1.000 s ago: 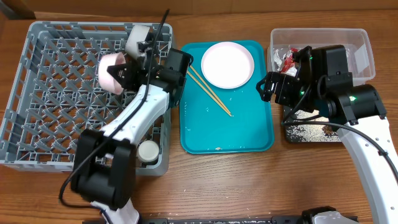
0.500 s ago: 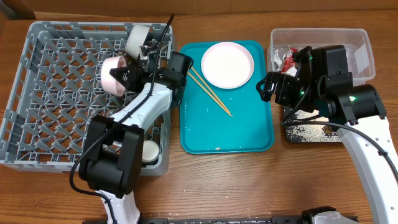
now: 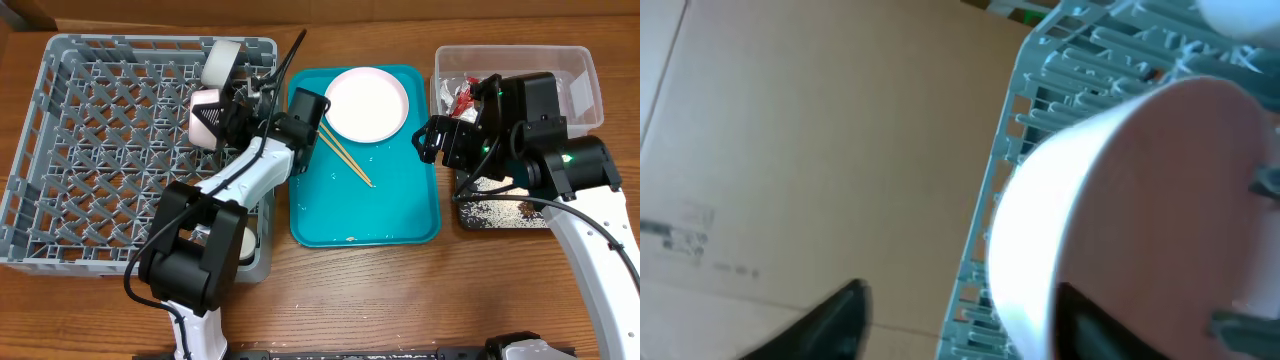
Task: Sort waste into correct bins and load items into the dishwasher
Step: 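Open the left gripper and withdraw it from the pink bowl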
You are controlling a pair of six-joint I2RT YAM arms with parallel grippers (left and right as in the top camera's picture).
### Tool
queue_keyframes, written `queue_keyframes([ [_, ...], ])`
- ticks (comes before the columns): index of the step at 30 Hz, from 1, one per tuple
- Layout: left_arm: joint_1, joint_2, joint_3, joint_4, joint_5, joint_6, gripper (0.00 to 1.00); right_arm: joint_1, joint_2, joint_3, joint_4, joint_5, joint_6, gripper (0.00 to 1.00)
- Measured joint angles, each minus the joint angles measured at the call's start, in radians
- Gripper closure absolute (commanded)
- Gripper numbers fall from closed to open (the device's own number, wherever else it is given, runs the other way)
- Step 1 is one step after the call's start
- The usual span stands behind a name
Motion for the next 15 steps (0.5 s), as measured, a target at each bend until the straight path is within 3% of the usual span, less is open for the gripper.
queue_keyframes([
  [5, -0.010, 0.000, 0.000, 0.011, 0.002, 0.030, 0.00, 0.000, 0.000, 0.000, 0.001, 0.000, 0.000, 0.00],
  [15, -0.068, 0.000, -0.001, 0.184, 0.003, 0.126, 0.00, 0.000, 0.000, 0.000, 0.000, 0.000, 0.000, 0.00],
])
